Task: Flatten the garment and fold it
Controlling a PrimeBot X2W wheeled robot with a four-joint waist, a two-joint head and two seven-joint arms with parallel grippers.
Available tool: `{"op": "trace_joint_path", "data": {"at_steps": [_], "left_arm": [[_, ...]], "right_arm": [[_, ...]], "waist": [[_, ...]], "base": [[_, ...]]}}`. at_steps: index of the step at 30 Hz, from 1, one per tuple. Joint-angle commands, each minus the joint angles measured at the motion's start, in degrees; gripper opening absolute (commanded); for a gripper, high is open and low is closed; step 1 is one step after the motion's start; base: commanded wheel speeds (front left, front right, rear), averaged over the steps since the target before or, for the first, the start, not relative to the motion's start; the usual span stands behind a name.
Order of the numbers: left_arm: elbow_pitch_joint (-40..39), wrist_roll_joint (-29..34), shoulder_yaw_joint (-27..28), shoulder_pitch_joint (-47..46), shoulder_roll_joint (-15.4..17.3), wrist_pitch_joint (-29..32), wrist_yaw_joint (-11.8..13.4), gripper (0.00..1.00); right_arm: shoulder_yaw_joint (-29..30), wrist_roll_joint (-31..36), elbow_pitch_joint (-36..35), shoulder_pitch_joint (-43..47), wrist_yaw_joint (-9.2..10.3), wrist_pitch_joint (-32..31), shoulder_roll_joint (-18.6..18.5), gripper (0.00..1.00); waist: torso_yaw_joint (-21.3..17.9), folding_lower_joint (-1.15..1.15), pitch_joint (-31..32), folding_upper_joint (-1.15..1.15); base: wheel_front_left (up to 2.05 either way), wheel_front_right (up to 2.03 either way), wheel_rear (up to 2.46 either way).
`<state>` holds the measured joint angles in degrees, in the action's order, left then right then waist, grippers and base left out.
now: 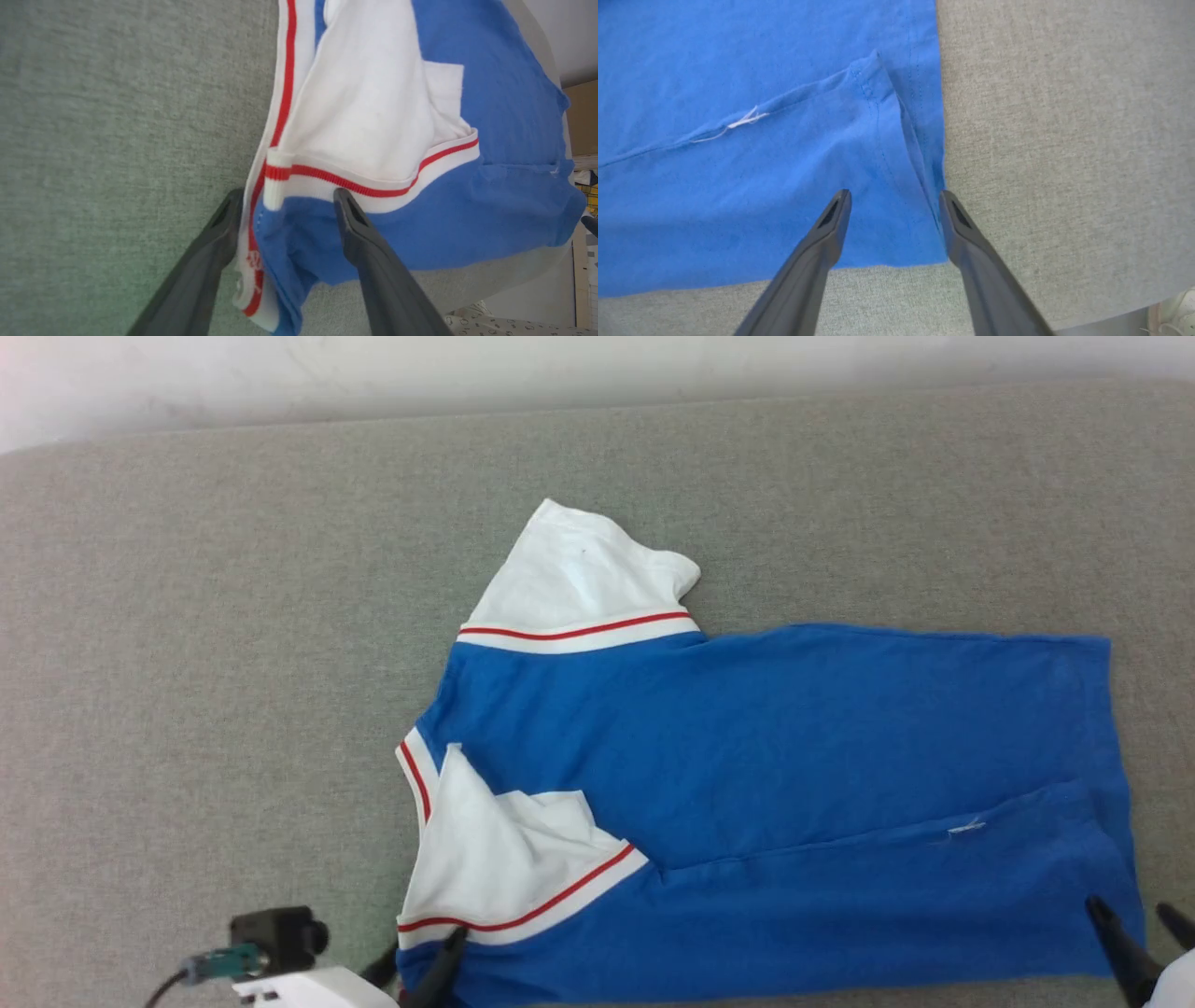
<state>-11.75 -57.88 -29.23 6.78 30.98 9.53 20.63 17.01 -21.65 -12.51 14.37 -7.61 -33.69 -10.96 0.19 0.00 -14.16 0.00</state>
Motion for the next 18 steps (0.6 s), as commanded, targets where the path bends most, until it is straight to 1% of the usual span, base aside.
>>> {"op": "trace_joint_path", "data": {"at_steps": [1, 5, 9, 11, 12, 13, 14, 15, 18], "left_arm": [[0.24, 0.51, 1.13, -0.81, 0.62, -0.85, -0.07, 1.00], [-3.93, 2.87, 5.19, -2.53, 2.64, -5.03, 0.71, 1.00], [-8.28, 11.25, 9.51, -8.58, 6.50, -10.93, 3.41, 1.00], [-9.81, 15.07, 10.63, -13.19, 7.64, -12.42, 4.63, 1.00], [-9.89, 17.61, 9.95, -15.76, 9.15, -11.88, 4.47, 1.00], [-9.89, 17.61, 9.95, -15.76, 9.15, -11.88, 4.47, 1.00], [-9.87, 19.91, 9.30, -18.78, 10.32, -11.25, 4.15, 1.00], [-9.73, 21.28, 8.55, -22.15, 10.46, -10.59, 3.54, 1.00], [-8.00, 24.23, 5.34, -32.94, 10.55, -6.47, 0.19, 1.00]], "right_arm": [[0.40, -0.55, -0.65, -1.16, 0.12, 0.55, -0.63, 1.00], [2.23, -0.27, -3.49, -3.57, 0.12, 2.99, -1.47, 1.00], [3.56, 2.71, -6.19, -7.91, 0.12, 8.24, -1.61, 1.00], [1.75, 3.66, -6.67, -9.78, 0.12, 9.50, -1.82, 1.00], [0.52, 3.79, -6.72, -10.78, 0.12, 9.96, -1.91, 1.00], [0.52, 3.79, -6.72, -10.78, 0.12, 9.96, -1.91, 1.00], [-0.53, 3.75, -6.82, -11.89, 0.12, 10.48, -1.95, 1.00], [-1.40, 3.88, -6.73, -12.98, 0.12, 11.02, -1.91, 1.00], [-3.64, 4.48, -6.59, -15.79, 0.12, 12.26, -1.66, 1.00]], "waist": [[-0.27, 0.00, -0.03, 0.00], [-0.95, 0.00, -0.59, 0.00], [-1.76, 0.00, -2.55, 0.00], [-2.47, 0.00, -4.34, 0.00], [-2.81, 0.00, -5.12, 0.00], [-2.81, 0.00, -5.12, 0.00], [-3.23, 0.00, -6.29, 0.00], [-3.48, 0.00, -7.07, 0.00], [-4.37, 0.00, -10.14, 0.00]], "base": [[0.00, 0.00, 0.00], [0.00, 0.00, 0.00], [0.00, 0.00, 0.00], [0.00, 0.00, 0.00], [0.00, 0.00, 0.00], [0.00, 0.00, 0.00], [0.00, 0.00, 0.00], [0.00, 0.00, 0.00], [0.00, 0.00, 0.00]]}}
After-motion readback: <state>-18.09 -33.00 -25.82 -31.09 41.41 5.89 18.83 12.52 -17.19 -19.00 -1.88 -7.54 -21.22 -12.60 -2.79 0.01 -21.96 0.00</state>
